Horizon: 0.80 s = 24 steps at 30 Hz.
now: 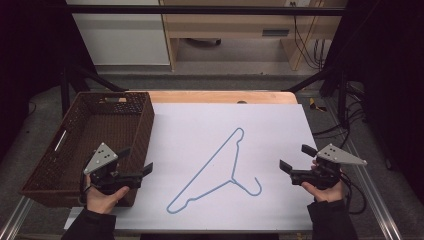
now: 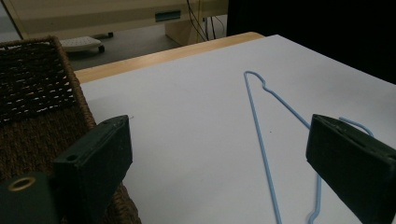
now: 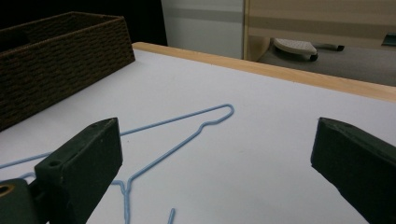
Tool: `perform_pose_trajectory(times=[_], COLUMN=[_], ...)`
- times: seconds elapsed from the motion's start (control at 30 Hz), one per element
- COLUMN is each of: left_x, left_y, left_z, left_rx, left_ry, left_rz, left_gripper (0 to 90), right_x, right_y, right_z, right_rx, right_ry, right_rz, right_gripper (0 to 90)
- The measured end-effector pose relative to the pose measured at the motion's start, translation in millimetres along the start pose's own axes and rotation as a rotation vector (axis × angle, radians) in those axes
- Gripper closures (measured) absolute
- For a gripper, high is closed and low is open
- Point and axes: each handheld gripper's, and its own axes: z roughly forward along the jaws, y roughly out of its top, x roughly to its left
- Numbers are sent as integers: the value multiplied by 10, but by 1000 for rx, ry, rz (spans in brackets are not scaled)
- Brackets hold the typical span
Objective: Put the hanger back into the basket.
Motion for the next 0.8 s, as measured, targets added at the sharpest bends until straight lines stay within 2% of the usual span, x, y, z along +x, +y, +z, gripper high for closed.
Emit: perform_pose_trajectory(times=[0.33,0.53,0.7,0.8], left_x=[-101,-229,-387,-430], left_y=[14,16,-5,-18], left_z=[74,170,305,344], left_rx=[21,47,87,102], left_ry=[-23,-55,-87,-100], left_rz=[17,36,61,67], left_gripper=[88,101,106,108], right_x=[15,47,58,60], right_y=[1,-3,-12,-12], right_z=[13,43,66,69], right_rx=[7,20,35,36], right_ry=[2,9,12,13], right_rz=[-4,-12,-22,-21], right_gripper=[26,27,27,27])
